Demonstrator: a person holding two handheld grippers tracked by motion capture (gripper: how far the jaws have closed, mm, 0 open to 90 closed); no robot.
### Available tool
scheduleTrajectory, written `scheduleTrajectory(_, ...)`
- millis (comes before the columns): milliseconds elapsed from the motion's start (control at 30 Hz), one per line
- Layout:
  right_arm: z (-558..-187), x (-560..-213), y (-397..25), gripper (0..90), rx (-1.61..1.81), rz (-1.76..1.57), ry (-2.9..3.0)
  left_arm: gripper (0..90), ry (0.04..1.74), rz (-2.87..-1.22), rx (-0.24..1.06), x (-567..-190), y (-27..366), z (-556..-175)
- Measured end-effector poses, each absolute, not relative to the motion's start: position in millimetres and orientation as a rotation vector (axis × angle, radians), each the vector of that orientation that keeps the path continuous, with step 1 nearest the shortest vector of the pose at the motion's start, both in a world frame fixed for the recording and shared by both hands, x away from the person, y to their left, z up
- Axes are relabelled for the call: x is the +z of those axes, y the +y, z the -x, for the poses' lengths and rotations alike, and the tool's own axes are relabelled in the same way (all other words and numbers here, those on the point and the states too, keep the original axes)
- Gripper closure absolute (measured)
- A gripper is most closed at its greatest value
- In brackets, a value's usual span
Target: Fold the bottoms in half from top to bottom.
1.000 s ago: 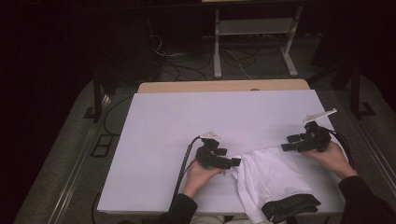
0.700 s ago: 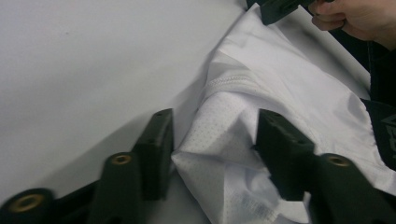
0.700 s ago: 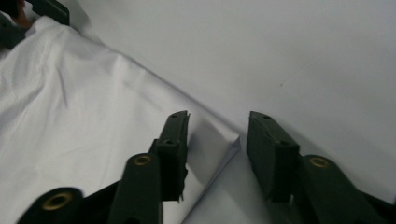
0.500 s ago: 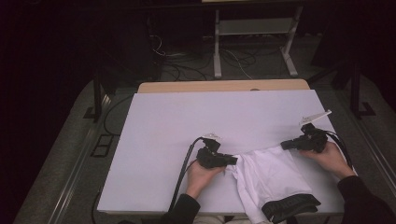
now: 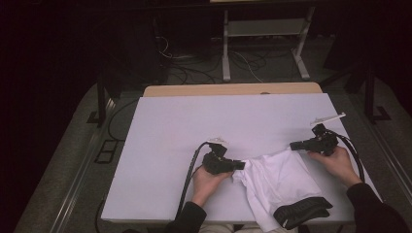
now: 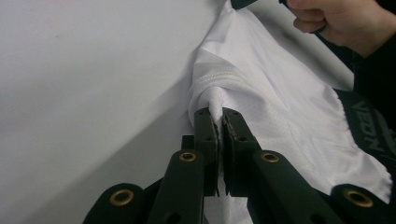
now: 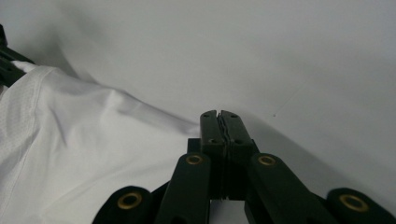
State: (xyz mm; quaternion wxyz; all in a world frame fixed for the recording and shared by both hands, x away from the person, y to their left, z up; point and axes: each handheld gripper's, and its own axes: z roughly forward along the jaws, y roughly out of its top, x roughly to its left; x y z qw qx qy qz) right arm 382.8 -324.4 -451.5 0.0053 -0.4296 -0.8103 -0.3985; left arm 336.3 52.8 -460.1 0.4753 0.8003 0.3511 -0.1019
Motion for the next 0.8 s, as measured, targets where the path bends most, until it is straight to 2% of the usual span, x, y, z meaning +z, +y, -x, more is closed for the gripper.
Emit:
scheduleTrajectory(133, -382, -448, -322, 87.8, -1.275, 1.346, -2.535, 84.9, 0.853, -1.923, -0.282, -456, 60, -337)
scheduleTrajectory(800, -393, -436, -296, 87.9, -1.315, 1.327, -2.569, 85.2, 0.879, -1.975, -0.224, -429, 101, -340)
